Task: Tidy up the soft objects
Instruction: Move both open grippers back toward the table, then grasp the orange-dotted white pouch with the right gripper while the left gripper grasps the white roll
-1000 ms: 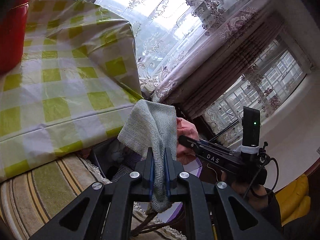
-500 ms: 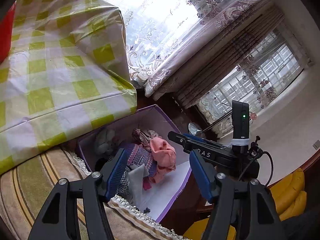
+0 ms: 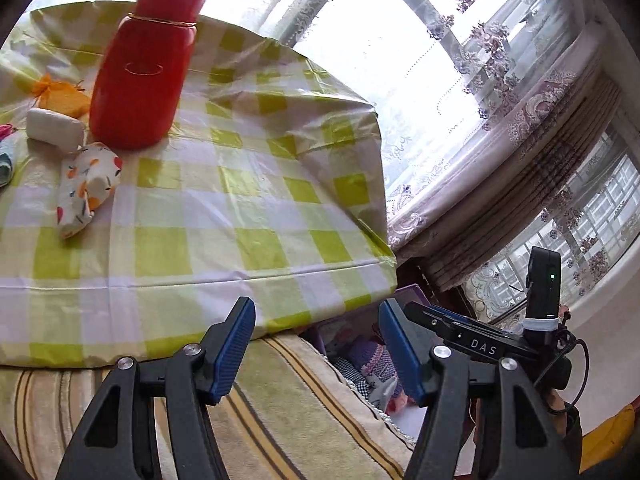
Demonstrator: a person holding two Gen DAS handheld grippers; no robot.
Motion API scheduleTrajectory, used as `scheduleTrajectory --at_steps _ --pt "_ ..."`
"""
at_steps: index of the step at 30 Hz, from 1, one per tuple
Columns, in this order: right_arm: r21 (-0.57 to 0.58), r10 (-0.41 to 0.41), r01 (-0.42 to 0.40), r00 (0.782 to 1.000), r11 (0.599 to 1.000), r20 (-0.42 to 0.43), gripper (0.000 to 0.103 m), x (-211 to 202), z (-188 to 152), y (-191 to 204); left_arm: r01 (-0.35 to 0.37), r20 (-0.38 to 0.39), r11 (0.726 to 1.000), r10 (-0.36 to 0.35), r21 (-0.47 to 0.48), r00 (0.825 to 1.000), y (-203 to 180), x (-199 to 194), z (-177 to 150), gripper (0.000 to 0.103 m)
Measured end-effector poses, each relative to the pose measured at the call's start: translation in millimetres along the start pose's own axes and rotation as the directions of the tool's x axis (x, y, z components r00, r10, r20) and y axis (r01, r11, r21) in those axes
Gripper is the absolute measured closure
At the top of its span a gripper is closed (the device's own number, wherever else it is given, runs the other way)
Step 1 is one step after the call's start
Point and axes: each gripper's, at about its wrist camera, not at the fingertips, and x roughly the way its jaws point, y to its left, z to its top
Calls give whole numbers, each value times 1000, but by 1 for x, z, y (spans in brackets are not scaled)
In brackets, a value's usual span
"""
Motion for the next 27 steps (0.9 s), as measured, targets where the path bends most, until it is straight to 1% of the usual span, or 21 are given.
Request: scheduleTrajectory --at_steps 4,9,14,19,23,27 --pt "-56 38 -38 999 998 -12 39 14 8 40 -75 49 995 79 -68 996 40 -22 7 38" --pt "-104 79 -81 997 991 -22 39 32 16 90 -117 86 984 129 -138 988 76 -42 12 38" --pt "-162 114 -115 993 980 -13 39 50 24 139 -146 109 973 167 -180 980 101 -55 15 38" --pt "-218 151 -148 989 965 -1 39 69 27 186 -184 133 961 214 -207 968 125 -67 23 38" --pt "-251 205 -202 979 947 -14 35 85 32 221 -195 154 947 239 -256 959 149 -75 31 38" --pt "-292 238 -232 971 928 -15 32 100 39 252 -195 174 931 257 -310 951 173 -83 42 38"
